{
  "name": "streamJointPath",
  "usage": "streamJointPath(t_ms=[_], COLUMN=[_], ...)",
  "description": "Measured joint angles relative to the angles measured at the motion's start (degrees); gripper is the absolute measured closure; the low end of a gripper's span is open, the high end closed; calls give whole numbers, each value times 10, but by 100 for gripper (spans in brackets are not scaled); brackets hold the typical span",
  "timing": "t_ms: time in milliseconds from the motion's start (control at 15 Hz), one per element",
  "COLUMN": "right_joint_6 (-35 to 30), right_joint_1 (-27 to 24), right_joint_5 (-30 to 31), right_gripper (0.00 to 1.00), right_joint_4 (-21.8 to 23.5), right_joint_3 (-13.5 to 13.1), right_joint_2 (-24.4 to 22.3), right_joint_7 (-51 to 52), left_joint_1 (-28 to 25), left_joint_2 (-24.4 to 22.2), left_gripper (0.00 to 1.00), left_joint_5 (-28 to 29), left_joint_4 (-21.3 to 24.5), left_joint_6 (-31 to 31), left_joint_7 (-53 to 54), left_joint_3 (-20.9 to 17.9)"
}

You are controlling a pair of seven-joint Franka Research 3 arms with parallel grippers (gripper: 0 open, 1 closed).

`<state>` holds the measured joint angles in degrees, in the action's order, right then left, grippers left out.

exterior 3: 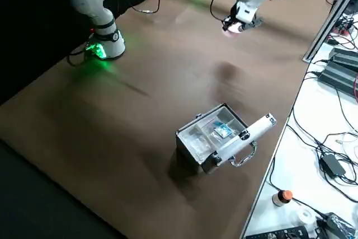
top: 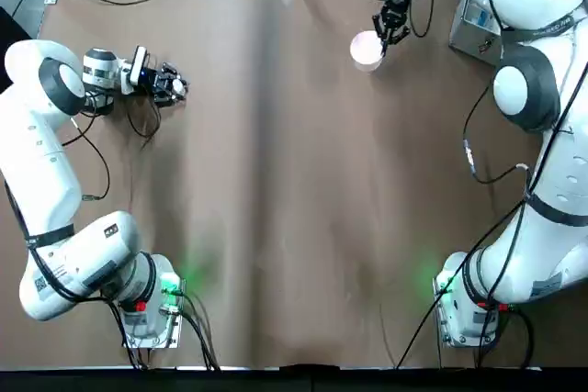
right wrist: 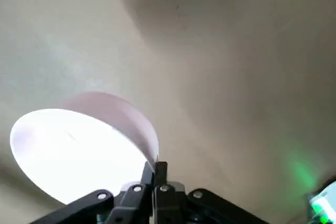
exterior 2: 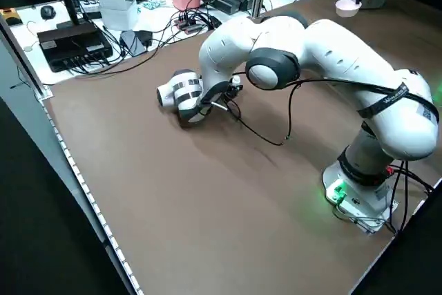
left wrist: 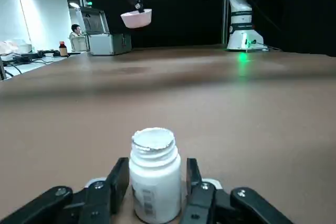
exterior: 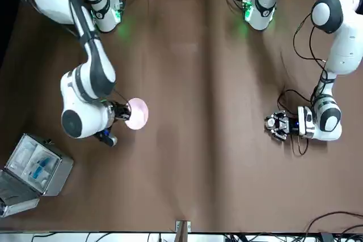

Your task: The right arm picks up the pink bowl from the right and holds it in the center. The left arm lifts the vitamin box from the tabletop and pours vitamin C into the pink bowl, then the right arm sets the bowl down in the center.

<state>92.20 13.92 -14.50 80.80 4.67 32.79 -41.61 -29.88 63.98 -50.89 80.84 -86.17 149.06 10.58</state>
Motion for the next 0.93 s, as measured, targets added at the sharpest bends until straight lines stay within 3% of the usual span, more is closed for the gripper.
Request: streamJointPath(t_ms=[67,133,667,933], right_joint_6=[1,9,106,148], right_joint_1=[11,34,123,161], right_joint_5=[-7,-14,-24,-51], right_gripper=[98,98,98,98], right_joint_4=[-4,-7,-7,-19], right_joint_3=[0,0,0,0], right_joint_2=[0,0,24,48], right_joint_7=[-38,-96,-264,-394], left_joint_1=[0,0,16,50], left_joint_2=[0,0,-2,-36], left_gripper=[50,65,65,65], left_joint_5=[0,0,-18,-21], left_joint_4=[0,0,-12,-26], left_joint_6=[-1,-2,-13,-16], left_joint_7=[-1,-3,-14,-33], left_joint_3=[0,0,3,6])
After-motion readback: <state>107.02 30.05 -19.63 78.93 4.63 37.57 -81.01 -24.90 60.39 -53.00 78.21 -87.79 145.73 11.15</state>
